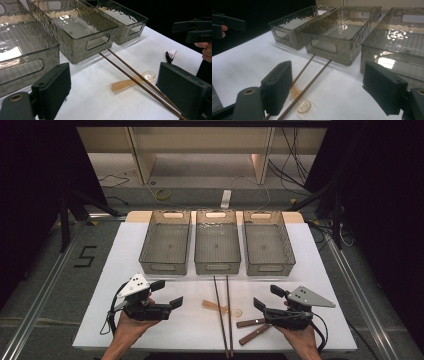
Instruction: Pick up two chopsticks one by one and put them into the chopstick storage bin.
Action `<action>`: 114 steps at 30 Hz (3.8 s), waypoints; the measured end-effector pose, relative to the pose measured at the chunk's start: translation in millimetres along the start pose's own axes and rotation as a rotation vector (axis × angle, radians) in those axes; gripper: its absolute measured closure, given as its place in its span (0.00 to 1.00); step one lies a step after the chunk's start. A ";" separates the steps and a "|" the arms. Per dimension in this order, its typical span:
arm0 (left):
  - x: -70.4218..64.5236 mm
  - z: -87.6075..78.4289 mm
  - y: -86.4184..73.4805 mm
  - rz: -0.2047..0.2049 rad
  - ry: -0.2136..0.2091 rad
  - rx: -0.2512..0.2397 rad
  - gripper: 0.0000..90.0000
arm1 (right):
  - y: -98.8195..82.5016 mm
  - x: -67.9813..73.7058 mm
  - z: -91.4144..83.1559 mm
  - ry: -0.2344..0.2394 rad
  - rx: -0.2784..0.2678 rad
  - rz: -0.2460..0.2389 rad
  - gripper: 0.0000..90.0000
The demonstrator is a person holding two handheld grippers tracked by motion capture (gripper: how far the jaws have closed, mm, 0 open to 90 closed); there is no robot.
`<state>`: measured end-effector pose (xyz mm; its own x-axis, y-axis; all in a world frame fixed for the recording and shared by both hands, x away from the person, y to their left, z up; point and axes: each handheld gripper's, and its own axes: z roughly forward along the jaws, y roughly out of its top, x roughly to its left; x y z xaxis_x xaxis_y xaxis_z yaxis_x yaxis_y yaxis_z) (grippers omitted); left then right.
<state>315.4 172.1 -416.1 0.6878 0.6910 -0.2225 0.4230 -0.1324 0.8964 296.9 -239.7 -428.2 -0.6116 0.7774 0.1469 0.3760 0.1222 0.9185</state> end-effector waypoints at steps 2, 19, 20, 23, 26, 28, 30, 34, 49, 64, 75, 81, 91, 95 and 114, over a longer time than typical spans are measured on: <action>0.5 0.0 -0.1 0.006 0.001 0.005 0.13 | 0.4 -0.1 -0.1 0.004 -0.001 0.009 0.27; -0.1 1.1 -0.3 0.008 0.008 0.010 0.12 | 14.2 20.9 10.7 -0.016 0.144 -0.038 0.35; -0.2 1.2 -0.3 0.008 0.008 0.009 0.13 | 15.6 23.9 12.9 -0.014 0.162 -0.045 0.36; -0.5 1.4 -0.4 0.010 0.008 0.011 0.12 | 17.9 31.9 21.7 0.002 0.226 -0.056 0.37; -0.5 2.0 -0.2 0.012 0.010 0.014 0.13 | 16.6 39.9 31.3 -0.001 0.290 -0.099 0.38; -0.8 2.1 -0.2 0.014 0.010 0.011 0.13 | 15.7 45.4 36.2 0.003 0.325 -0.122 0.40; -0.9 2.3 -0.2 0.013 0.009 0.010 0.13 | 14.8 50.4 41.3 0.016 0.367 -0.132 0.42; -1.2 2.4 0.0 0.023 0.012 0.017 0.13 | 11.0 56.9 53.5 0.034 0.441 -0.150 0.46; -2.4 1.8 0.6 0.032 0.006 0.010 0.13 | 2.5 77.7 89.1 0.117 0.581 -0.175 0.61; -3.8 1.9 0.7 0.036 0.000 0.008 0.13 | -8.2 82.0 107.6 0.095 0.672 -0.196 0.68; -4.9 1.5 1.0 0.047 -0.017 0.000 0.13 | -13.9 87.4 117.1 0.076 0.693 -0.217 0.71; -5.1 2.0 0.9 0.050 -0.017 0.004 0.13 | -13.6 88.9 118.3 0.065 0.691 -0.219 0.75; -5.2 2.4 0.8 0.050 -0.015 0.009 0.13 | -13.3 87.5 121.5 0.088 0.676 -0.178 0.80; -4.8 2.2 0.8 0.050 -0.012 0.009 0.13 | -12.8 85.1 123.6 0.094 0.667 -0.152 0.81; -4.0 3.9 0.2 0.050 0.006 0.034 0.13 | -12.3 75.2 129.4 0.136 0.623 0.005 0.93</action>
<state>315.0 166.6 -416.5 0.7050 0.6871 -0.1756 0.4080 -0.1904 0.8929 336.4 -102.9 -476.0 -0.6764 0.6985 0.2335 0.6882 0.4865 0.5383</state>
